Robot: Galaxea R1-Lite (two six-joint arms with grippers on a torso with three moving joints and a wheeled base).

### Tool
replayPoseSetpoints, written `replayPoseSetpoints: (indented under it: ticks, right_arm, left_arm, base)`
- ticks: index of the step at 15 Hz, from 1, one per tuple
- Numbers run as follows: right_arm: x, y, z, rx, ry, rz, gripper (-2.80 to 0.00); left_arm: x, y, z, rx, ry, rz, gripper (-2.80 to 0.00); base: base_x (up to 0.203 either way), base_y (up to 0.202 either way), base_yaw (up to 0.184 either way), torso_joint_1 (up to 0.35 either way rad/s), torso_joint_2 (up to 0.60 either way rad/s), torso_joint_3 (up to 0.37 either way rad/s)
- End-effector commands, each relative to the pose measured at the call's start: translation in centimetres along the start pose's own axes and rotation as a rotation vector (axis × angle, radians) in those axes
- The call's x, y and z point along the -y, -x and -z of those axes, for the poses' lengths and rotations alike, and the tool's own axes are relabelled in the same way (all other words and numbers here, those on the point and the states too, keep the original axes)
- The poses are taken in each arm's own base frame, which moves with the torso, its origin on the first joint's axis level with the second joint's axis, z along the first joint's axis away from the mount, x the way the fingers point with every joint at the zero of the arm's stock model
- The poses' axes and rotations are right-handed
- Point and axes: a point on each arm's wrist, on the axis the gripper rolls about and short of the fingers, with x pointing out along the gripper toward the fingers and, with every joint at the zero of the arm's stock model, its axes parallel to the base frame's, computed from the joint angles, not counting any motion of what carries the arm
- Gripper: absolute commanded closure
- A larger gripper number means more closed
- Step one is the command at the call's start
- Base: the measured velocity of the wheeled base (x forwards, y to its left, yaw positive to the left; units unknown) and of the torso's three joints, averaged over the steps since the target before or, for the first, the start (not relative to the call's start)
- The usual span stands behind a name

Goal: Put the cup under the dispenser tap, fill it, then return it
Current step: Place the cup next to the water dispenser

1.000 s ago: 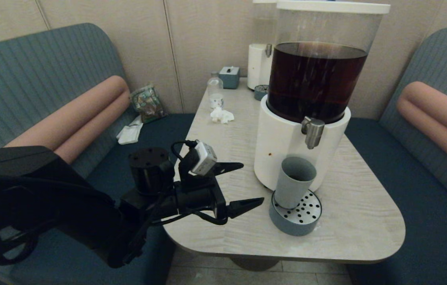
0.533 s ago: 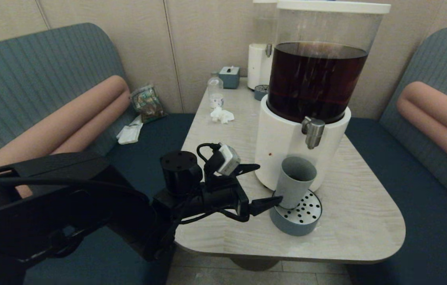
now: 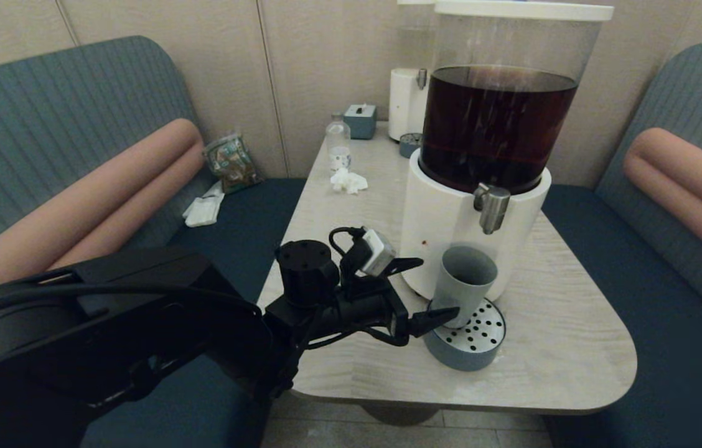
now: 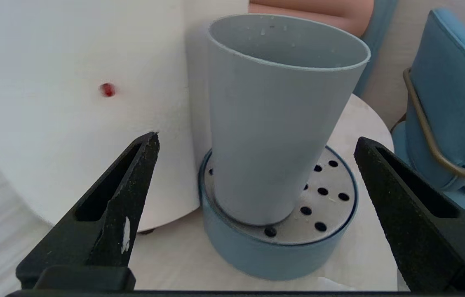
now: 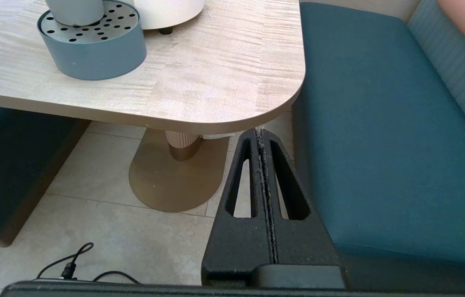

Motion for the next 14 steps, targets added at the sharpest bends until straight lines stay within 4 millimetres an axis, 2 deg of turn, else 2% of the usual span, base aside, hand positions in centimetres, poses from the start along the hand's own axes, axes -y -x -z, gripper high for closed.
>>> replayPoseSetpoints:
  ticks: [1, 14]
  right_arm:
    - [0.0, 0.0, 0.0, -0.001, 0.000, -0.001, 0.00]
    - [0.0, 0.0, 0.0, -0.001, 0.000, -0.001, 0.00]
  left_arm:
    - [0.4, -0.6, 0.1, 0.010, -0.001, 0.016, -2.80]
    - [0.8, -3.0, 0.7, 0.043, -0.004, 0.005, -2.80]
  base:
    - [0.000, 0.000, 0.000, 0.000, 0.00, 0.000]
    - [0.000, 0.000, 0.000, 0.000, 0.00, 0.000]
